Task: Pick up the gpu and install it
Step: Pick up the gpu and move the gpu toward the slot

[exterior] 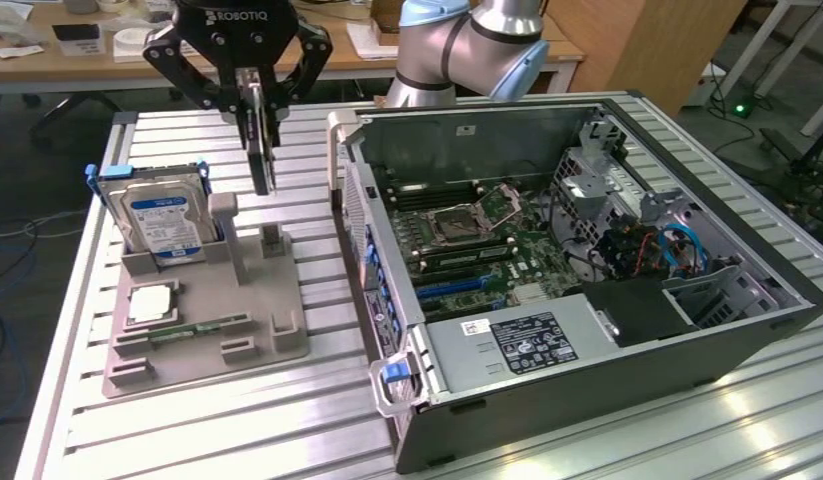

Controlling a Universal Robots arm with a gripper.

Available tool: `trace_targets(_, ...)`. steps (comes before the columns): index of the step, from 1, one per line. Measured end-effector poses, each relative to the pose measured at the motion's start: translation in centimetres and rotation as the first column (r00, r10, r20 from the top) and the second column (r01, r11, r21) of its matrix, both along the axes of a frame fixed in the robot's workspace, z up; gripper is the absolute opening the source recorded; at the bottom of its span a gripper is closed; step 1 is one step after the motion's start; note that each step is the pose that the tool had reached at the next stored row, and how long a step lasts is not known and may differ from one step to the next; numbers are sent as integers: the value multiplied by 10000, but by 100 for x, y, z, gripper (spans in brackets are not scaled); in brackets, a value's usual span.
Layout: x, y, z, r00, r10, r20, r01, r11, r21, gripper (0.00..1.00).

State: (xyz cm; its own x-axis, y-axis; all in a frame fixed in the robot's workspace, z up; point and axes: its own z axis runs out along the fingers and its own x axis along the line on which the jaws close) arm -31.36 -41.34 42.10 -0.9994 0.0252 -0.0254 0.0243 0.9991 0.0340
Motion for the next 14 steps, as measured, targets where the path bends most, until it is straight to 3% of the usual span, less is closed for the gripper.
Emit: trace_targets(14,113,0,0,10000,1,0,-1,10000,0,28)
